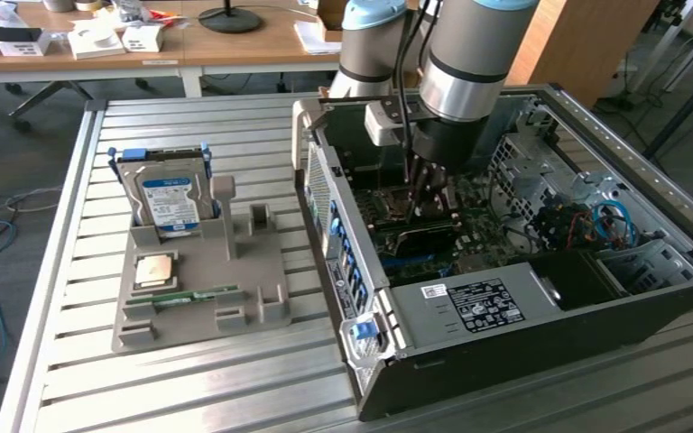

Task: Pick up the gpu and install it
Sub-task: 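Press down on the gpu until it lock into place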

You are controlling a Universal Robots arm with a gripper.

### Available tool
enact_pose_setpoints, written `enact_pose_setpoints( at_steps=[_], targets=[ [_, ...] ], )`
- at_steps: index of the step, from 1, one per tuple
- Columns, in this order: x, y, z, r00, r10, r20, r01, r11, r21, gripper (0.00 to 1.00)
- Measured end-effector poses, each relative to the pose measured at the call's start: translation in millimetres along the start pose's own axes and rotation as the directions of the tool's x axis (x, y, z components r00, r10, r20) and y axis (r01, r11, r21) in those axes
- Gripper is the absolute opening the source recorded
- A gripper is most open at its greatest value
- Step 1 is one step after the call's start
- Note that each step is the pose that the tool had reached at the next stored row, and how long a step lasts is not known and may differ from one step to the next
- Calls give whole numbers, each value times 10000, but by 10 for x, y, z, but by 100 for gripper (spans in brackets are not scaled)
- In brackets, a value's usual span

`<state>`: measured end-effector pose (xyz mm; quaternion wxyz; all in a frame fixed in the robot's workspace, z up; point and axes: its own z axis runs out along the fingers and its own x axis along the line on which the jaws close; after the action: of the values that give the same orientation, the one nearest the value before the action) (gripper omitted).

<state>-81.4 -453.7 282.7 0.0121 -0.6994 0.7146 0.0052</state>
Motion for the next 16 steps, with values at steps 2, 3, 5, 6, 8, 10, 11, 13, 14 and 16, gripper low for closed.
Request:
enact_pose_setpoints(
  at_steps=[2,3,5,6,8,10,11,13,14,16],
  targets=[
    [0,0,0,10000,-1,0,1,10000,0,11],
    [0,0,0,10000,0,0,0,10000,0,11],
    [0,0,0,10000,0,0,0,10000,0,11],
    [0,0,0,10000,0,-1,0,10000,0,11],
    [0,0,3,10000,0,-1,0,10000,0,11],
    [0,0,14,10000,0,1,0,10000,0,11],
    [0,0,19,10000,0,0,0,10000,0,11],
    [1,0,31,10000,0,-1,0,10000,0,11],
    [1,1,37,10000,0,-1,0,10000,0,11],
    [1,1,39,10000,0,-3,0,10000,-2,11]
  ],
)
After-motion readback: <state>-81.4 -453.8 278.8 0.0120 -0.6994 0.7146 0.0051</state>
